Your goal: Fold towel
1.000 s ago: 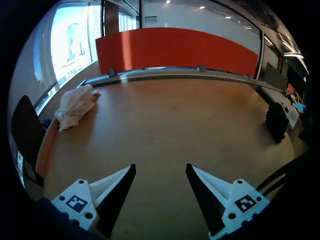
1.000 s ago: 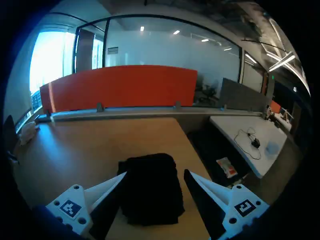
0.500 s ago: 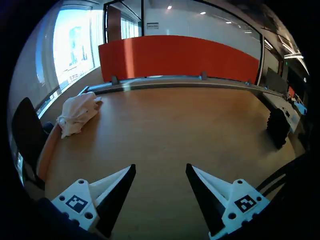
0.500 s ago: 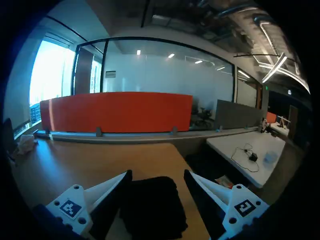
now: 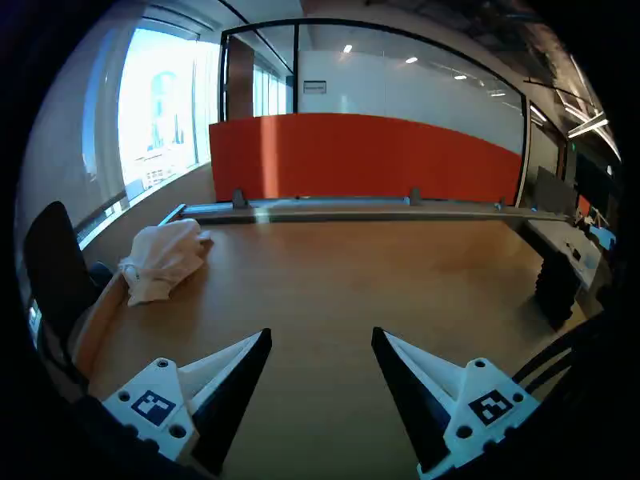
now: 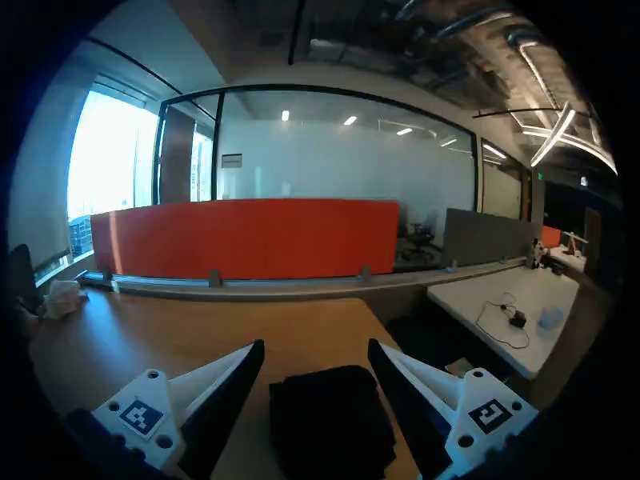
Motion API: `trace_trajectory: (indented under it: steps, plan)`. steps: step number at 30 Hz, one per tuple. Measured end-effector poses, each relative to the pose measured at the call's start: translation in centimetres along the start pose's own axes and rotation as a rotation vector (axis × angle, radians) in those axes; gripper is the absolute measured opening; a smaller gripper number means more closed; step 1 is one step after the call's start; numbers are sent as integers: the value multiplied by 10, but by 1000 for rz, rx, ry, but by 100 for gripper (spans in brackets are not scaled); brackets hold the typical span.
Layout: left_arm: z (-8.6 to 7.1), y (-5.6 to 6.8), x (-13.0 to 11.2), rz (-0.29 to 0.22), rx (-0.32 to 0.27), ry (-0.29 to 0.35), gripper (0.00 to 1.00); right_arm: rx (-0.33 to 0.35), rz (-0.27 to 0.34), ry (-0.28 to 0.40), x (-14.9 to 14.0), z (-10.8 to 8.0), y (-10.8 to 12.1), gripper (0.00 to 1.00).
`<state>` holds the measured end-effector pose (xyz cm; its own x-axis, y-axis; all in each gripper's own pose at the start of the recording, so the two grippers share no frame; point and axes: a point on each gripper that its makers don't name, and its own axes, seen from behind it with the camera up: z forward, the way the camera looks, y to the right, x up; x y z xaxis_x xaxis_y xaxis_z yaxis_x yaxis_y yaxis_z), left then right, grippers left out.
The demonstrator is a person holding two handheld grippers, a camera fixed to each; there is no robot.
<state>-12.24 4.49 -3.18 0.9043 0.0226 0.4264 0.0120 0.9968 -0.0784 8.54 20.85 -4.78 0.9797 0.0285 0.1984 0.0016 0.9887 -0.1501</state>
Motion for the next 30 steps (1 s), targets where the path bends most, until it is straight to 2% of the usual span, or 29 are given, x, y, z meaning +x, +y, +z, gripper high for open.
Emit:
trace_trajectory:
  steps: [6,12,23,30]
  plan:
    - [-2,-11,36,-18,22,116,93,31,-7,36,21,0,-28,100]
    - [-4,-16,58,-24,29,187,93,72,-29,59,38,2,-62,100]
    - [-5,-23,83,-44,32,264,93,129,-32,127,69,6,-125,100]
    - [-6,-22,95,-57,22,300,93,166,-37,148,75,7,-163,100]
